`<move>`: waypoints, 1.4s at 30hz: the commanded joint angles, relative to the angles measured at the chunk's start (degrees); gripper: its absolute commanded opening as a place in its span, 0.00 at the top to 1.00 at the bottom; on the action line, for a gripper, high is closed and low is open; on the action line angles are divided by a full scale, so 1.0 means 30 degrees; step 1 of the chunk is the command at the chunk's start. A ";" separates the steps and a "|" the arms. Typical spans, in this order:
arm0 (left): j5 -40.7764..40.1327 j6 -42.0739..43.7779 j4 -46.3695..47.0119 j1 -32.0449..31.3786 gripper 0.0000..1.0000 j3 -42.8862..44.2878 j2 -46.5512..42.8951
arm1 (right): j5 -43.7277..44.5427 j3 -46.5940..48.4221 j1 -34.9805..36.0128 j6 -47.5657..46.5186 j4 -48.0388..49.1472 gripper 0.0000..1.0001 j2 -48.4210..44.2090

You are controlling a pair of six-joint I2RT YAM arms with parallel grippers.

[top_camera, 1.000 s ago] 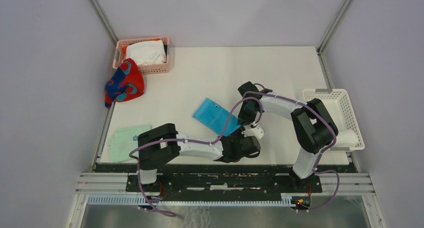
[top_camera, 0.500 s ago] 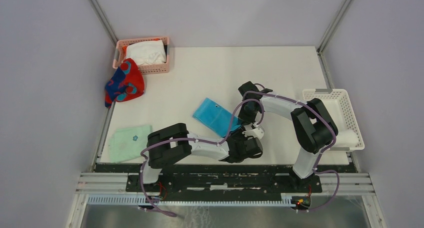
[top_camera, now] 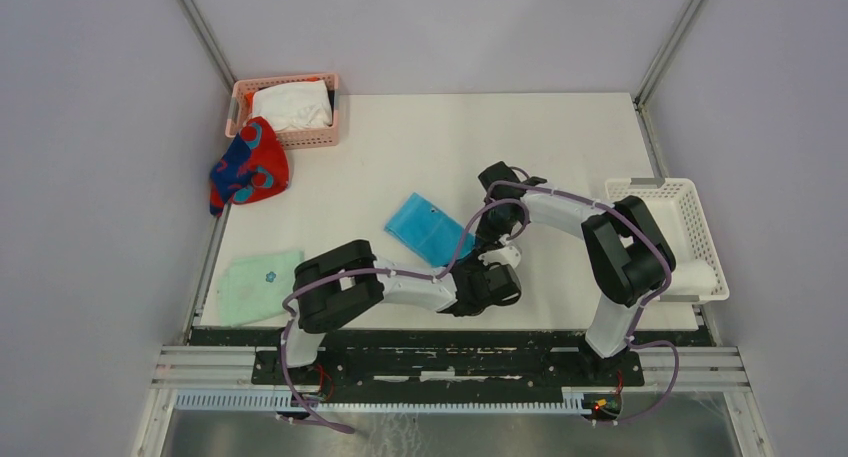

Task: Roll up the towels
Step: Roll the towel at the center of the board.

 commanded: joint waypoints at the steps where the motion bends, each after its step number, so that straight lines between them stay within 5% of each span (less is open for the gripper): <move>1: 0.2353 -0.1809 -0.1078 0.0892 0.77 -0.0816 0.0125 | -0.0710 0.0387 -0.0124 -0.0613 0.0696 0.97 -0.0342; 7: 0.8834 -0.3629 0.0727 0.2634 0.96 -0.2622 -0.2863 | -0.1895 -0.0607 -0.0862 -0.0769 0.3129 0.78 -0.2451; 14: 1.7628 -0.6123 0.3737 0.6512 0.97 -0.4909 -0.4992 | -0.2176 -0.2667 -0.1904 -0.0739 0.5685 0.51 -0.5252; 21: 2.3701 -1.0097 0.7805 1.0343 0.97 -0.7312 -0.4974 | -0.3219 -0.5671 -0.2042 -0.0375 0.9164 0.42 -0.6203; 29: 2.7300 -1.4802 1.2119 1.2912 0.97 -0.9258 -0.3303 | -0.4230 -0.8371 -0.2025 0.1259 1.4205 0.35 -0.5548; 42: 2.7203 -1.6409 1.2884 1.3544 0.97 -1.0051 -0.2776 | -0.5523 -0.8556 -0.1146 0.3488 1.9100 0.41 -0.0756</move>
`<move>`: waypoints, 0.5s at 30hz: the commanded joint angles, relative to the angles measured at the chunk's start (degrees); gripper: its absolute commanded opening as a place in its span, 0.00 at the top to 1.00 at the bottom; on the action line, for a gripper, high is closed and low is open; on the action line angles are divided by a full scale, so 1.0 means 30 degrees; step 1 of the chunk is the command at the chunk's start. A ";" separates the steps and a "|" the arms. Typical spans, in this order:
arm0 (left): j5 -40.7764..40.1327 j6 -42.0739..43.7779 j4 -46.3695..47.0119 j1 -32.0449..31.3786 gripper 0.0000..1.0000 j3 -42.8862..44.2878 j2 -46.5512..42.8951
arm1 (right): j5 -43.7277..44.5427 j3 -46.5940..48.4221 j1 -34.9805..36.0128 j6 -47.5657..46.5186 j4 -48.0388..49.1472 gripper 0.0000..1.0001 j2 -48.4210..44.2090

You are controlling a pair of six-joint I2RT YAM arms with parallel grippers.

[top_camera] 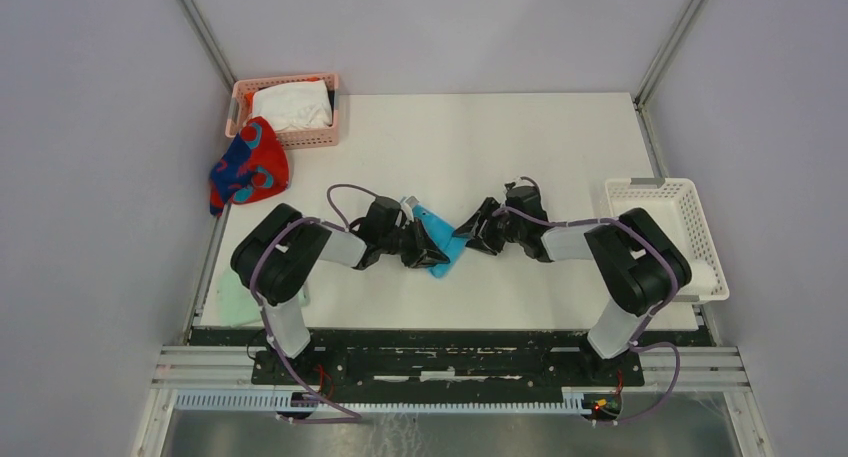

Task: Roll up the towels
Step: Roll the towel at the center of the board.

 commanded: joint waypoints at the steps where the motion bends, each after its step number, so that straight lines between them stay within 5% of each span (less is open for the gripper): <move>1: -0.0118 -0.1093 -0.0267 0.0084 0.97 -0.0378 0.0639 | -0.0269 0.0106 0.0450 0.0735 0.1819 0.43 0.1288; 8: -0.0415 -0.0935 -0.0833 0.0084 0.93 -0.0324 0.0339 | 0.1195 0.0704 0.0657 0.0141 -0.1411 0.65 0.1342; 15: -0.3517 0.1817 -0.5426 -0.0795 0.69 0.0430 -0.3152 | 0.3660 0.3896 0.1178 -0.1442 -0.8882 0.84 0.0253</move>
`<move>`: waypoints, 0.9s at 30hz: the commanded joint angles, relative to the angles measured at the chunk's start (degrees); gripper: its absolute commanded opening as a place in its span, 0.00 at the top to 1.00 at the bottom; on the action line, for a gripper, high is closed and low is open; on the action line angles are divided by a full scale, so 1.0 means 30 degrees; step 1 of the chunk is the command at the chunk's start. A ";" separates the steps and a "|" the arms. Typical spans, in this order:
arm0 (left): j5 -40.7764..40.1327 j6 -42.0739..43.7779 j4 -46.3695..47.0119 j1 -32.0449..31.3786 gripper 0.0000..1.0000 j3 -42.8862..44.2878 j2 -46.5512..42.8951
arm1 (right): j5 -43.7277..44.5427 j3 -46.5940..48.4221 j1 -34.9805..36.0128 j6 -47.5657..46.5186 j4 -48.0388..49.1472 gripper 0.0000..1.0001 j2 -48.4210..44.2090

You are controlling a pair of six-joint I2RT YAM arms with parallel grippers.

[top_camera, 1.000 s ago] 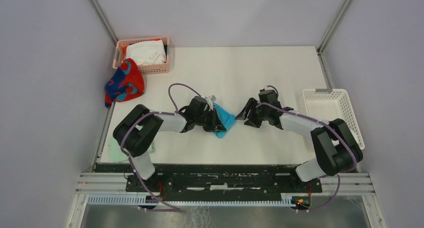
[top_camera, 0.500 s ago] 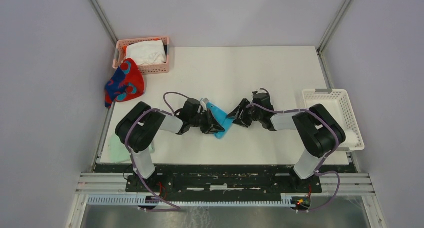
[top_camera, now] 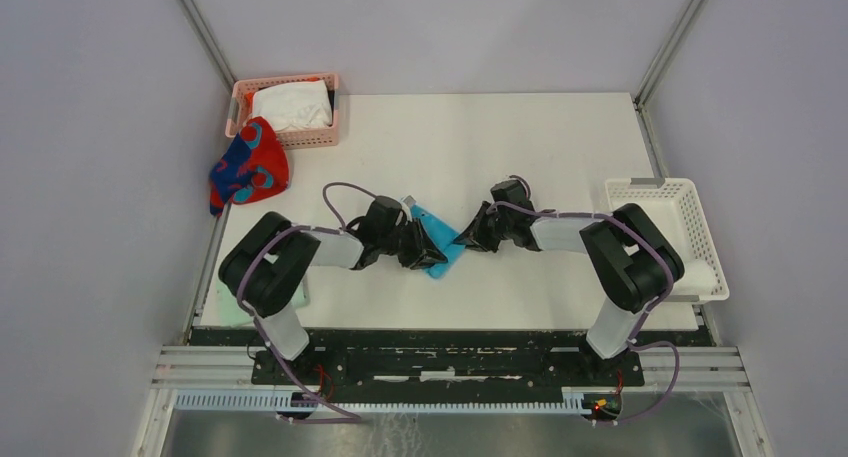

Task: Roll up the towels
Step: Roll the towel at the center of the board.

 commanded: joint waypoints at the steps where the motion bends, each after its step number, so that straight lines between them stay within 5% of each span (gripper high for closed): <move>1: -0.3321 0.2534 -0.4683 -0.0928 0.65 0.0648 -0.2838 | 0.3200 0.2602 0.0493 -0.1680 -0.6970 0.86 -0.0855; 6: -0.9472 0.5433 -0.8935 -0.3639 0.52 0.2565 -0.5613 | 0.4667 0.4742 0.0916 -0.1871 -1.1162 0.90 -0.0769; 12: -1.7029 0.8505 -1.0338 -0.8371 0.40 0.4247 -0.6295 | 0.4773 0.5720 0.0936 -0.1733 -1.2510 0.92 -0.0252; 19: -2.4172 1.1654 -1.1040 -1.2745 0.39 0.6671 -0.2656 | 0.4489 0.5935 0.0945 -0.1666 -1.2800 0.92 0.0056; 27: -2.7436 1.3953 -1.0725 -1.4363 0.42 0.8259 0.1150 | 0.4318 0.5921 0.0952 -0.1666 -1.2879 0.92 0.0172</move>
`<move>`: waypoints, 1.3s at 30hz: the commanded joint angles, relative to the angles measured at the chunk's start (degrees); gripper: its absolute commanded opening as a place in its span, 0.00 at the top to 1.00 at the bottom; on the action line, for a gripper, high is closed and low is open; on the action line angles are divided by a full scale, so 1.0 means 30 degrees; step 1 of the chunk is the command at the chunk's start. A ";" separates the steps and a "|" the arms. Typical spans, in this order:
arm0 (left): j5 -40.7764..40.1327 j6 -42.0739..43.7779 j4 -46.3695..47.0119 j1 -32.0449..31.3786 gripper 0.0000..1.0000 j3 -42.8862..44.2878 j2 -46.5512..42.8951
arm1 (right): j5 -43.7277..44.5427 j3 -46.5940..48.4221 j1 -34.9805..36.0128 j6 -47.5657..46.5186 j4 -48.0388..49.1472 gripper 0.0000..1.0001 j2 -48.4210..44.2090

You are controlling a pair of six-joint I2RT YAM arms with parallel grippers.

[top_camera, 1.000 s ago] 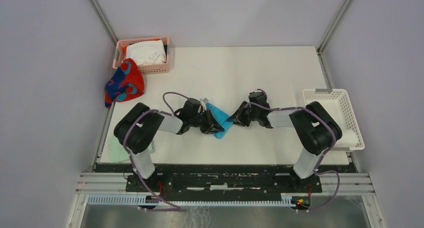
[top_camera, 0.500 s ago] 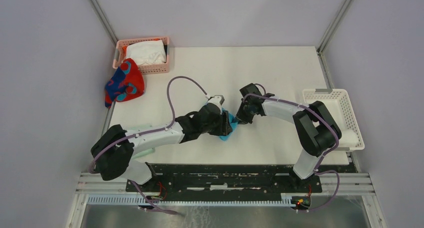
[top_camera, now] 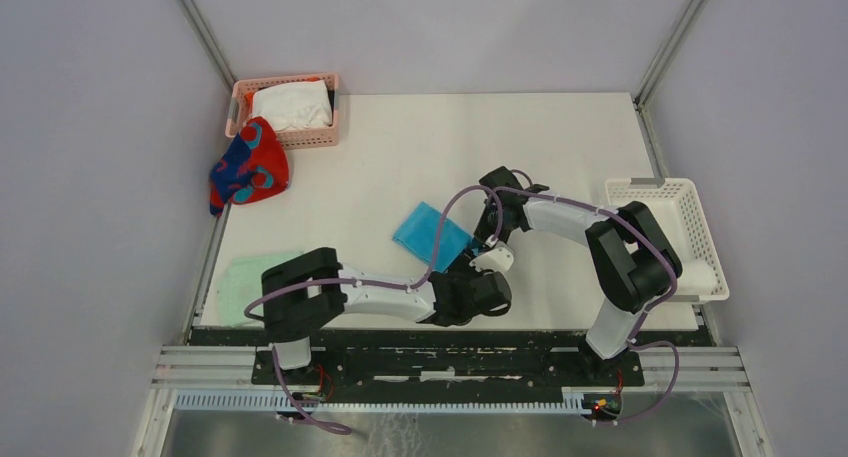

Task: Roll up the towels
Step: Roll the towel at the center of the board.

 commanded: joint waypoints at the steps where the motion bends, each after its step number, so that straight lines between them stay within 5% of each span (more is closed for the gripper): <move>1: -0.3458 0.2235 0.0127 -0.0357 0.42 0.1181 0.1356 | 0.0235 0.0532 0.0080 -0.0180 -0.0522 0.92 0.0180; 9: -0.3403 0.3050 0.0309 -0.0453 0.54 0.1384 0.3007 | 0.0059 0.0491 0.0093 -0.0180 -0.0412 0.92 0.0224; 16: -0.1714 0.2433 0.0318 0.0082 0.83 0.0875 0.2790 | -0.0178 0.0172 0.0041 -0.0342 0.0330 0.88 -0.0289; 21: 0.4949 0.0651 0.1775 0.2489 0.95 -0.0781 0.0368 | -0.0450 -0.0490 -0.0087 -0.1096 0.1665 0.70 -0.1802; 28: 1.5090 -0.2549 0.3995 0.7395 0.97 -0.3040 -0.1905 | -0.1061 -0.2556 -0.0904 -0.1263 0.4536 0.47 -0.4215; 35: 2.2945 -0.7615 0.8536 1.1747 0.97 -0.5101 -0.1138 | -0.2078 -0.4748 -0.1181 -0.0465 0.8283 0.39 -0.4866; 39: 2.5042 -1.0374 1.1662 1.3344 0.97 -0.6437 -0.0119 | -0.3008 -0.5186 -0.1188 0.0020 1.0445 0.38 -0.3823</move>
